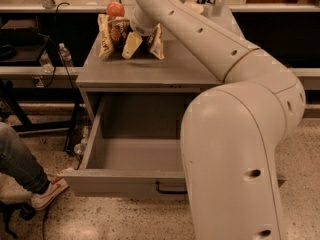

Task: Pick brown chip bag from top drawer and place on counter

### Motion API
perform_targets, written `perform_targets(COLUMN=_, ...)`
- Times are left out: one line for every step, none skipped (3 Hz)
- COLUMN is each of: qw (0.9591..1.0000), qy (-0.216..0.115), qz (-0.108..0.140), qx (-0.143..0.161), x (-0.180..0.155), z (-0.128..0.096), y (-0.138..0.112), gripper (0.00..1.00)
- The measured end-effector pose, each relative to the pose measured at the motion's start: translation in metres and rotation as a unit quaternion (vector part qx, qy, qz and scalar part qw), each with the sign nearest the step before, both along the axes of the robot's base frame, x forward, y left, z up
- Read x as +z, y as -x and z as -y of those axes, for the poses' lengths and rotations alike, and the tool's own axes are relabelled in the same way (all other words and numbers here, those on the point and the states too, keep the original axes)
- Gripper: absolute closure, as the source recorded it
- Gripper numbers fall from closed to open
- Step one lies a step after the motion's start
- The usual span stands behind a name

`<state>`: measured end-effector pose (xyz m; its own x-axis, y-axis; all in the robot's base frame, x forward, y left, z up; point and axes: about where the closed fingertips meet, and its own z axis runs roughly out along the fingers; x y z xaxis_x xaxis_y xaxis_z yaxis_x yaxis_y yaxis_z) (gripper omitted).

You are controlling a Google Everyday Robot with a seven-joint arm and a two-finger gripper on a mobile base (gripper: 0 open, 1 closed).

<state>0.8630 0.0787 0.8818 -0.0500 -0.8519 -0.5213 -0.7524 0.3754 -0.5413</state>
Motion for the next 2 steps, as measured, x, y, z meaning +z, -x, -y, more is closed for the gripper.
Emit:
perform_targets(qw=0.9996, qy=-0.019, qz=-0.013, qx=0.015, x=0.013, z=0.027, y=0.015, gripper=0.00)
perform_targets(qw=0.9986, qy=-0.051, qz=-0.008, qx=-0.009, x=0.042, z=0.095, y=0.040, gripper=0.00)
